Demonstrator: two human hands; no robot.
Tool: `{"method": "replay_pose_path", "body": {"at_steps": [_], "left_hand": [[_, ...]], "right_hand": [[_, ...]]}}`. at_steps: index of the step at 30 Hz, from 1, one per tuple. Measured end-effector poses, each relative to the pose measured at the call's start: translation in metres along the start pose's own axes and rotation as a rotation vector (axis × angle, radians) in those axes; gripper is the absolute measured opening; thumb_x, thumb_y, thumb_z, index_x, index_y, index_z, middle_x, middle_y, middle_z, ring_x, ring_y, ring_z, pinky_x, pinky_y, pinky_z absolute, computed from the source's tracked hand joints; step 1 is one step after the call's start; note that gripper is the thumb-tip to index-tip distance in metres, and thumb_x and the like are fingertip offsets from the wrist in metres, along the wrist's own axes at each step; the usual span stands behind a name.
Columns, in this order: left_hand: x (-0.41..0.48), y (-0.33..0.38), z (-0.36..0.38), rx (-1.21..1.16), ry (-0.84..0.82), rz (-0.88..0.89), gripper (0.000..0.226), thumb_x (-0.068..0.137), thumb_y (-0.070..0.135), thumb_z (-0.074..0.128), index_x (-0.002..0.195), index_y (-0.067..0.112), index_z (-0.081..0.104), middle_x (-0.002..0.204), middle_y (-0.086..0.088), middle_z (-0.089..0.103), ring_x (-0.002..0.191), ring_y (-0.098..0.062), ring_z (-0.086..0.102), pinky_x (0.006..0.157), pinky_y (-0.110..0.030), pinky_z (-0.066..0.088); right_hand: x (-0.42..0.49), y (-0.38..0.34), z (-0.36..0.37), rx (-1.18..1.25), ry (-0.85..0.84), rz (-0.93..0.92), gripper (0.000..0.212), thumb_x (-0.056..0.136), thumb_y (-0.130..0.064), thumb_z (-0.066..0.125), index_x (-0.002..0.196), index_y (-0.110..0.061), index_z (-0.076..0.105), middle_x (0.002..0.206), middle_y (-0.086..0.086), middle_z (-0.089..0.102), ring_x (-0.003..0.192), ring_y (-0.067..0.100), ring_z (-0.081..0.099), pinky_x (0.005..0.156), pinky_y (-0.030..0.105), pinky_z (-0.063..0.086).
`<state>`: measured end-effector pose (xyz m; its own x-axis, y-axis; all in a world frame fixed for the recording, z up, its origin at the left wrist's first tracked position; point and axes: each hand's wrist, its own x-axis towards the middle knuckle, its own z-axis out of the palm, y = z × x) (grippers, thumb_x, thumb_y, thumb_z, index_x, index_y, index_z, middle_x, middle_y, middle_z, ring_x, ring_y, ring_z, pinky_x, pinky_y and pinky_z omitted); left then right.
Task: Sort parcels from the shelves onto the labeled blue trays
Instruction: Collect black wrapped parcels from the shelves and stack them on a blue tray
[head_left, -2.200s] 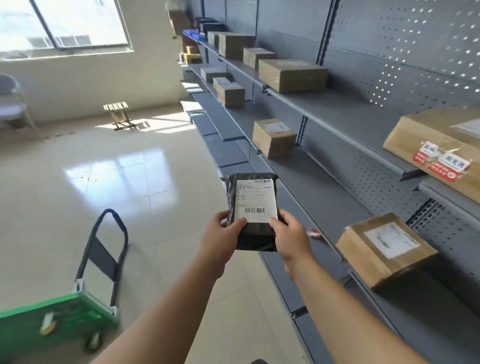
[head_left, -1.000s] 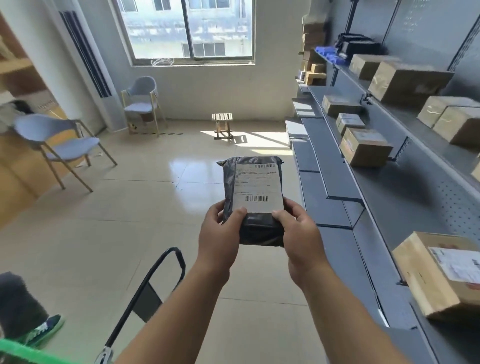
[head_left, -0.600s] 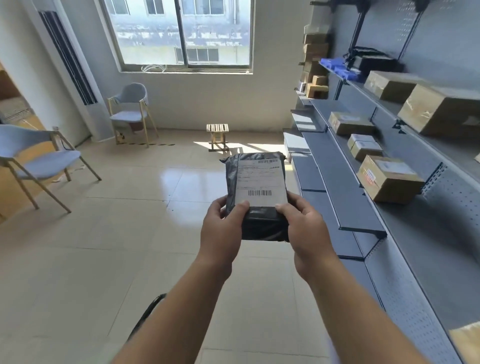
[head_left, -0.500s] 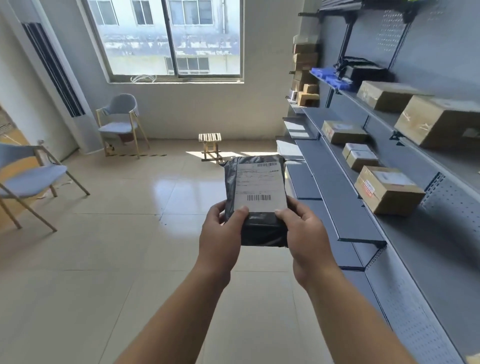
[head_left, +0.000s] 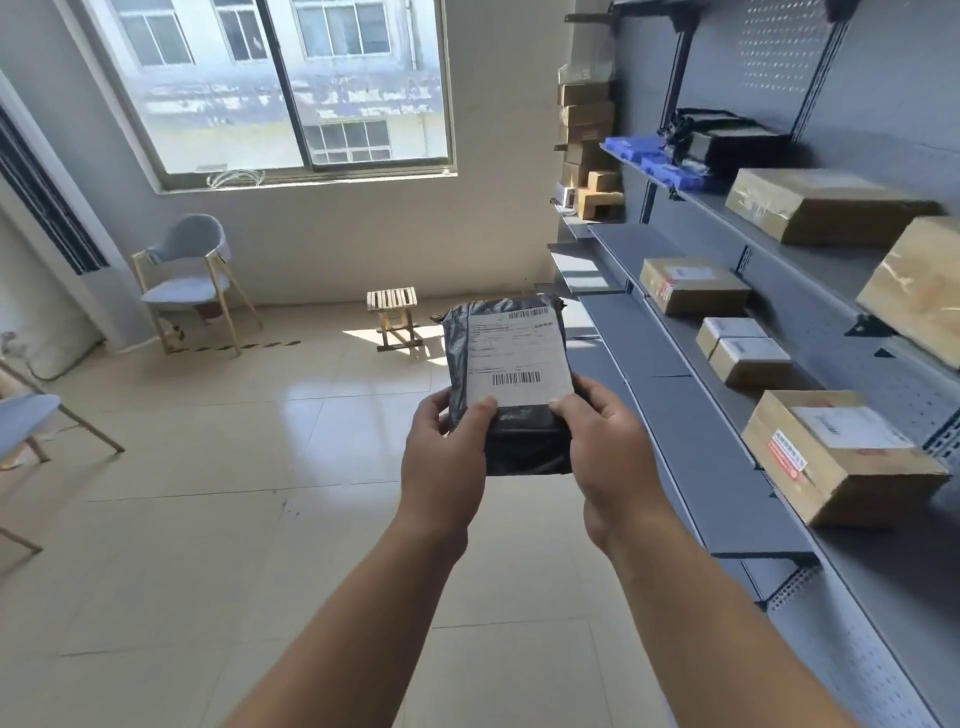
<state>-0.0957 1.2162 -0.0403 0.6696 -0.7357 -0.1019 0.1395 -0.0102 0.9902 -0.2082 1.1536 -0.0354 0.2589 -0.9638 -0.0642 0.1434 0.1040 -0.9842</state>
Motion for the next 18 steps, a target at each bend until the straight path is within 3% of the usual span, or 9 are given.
{"method": "replay_pose_path", "body": {"at_steps": [5, 14, 18], "left_hand": [[0.087, 0.015, 0.039, 0.002, 0.073, 0.01, 0.03, 0.095, 0.034, 0.065, 0.125, 0.032, 0.058, 0.115, 0.002, 0.072, 0.103, -0.015, 0.07, 0.089, -0.034, 0.057], [0.232, 0.029, 0.058, -0.029, 0.17, 0.011, 0.031, 0.095, 0.032, 0.066, 0.125, 0.03, 0.059, 0.112, 0.003, 0.072, 0.101, -0.014, 0.071, 0.082, -0.029, 0.054], [0.31, 0.03, 0.06, -0.045, 0.156, 0.003, 0.029, 0.094, 0.032, 0.068, 0.122, 0.032, 0.06, 0.113, 0.002, 0.073, 0.102, -0.015, 0.071, 0.091, -0.035, 0.056]], "right_hand": [[0.106, -0.015, 0.014, 0.005, -0.072, 0.025, 0.032, 0.096, -0.018, 0.054, 0.124, -0.026, 0.065, 0.109, 0.0, 0.075, 0.102, 0.022, 0.071, 0.069, 0.028, 0.061], [0.256, -0.013, 0.068, -0.014, -0.155, 0.049, 0.032, 0.097, -0.018, 0.054, 0.124, -0.028, 0.065, 0.108, -0.002, 0.076, 0.105, 0.022, 0.071, 0.08, 0.037, 0.063], [0.324, -0.009, 0.1, -0.031, -0.146, 0.035, 0.029, 0.097, -0.018, 0.053, 0.12, -0.028, 0.067, 0.106, -0.003, 0.076, 0.102, 0.021, 0.072, 0.077, 0.034, 0.062]]}}
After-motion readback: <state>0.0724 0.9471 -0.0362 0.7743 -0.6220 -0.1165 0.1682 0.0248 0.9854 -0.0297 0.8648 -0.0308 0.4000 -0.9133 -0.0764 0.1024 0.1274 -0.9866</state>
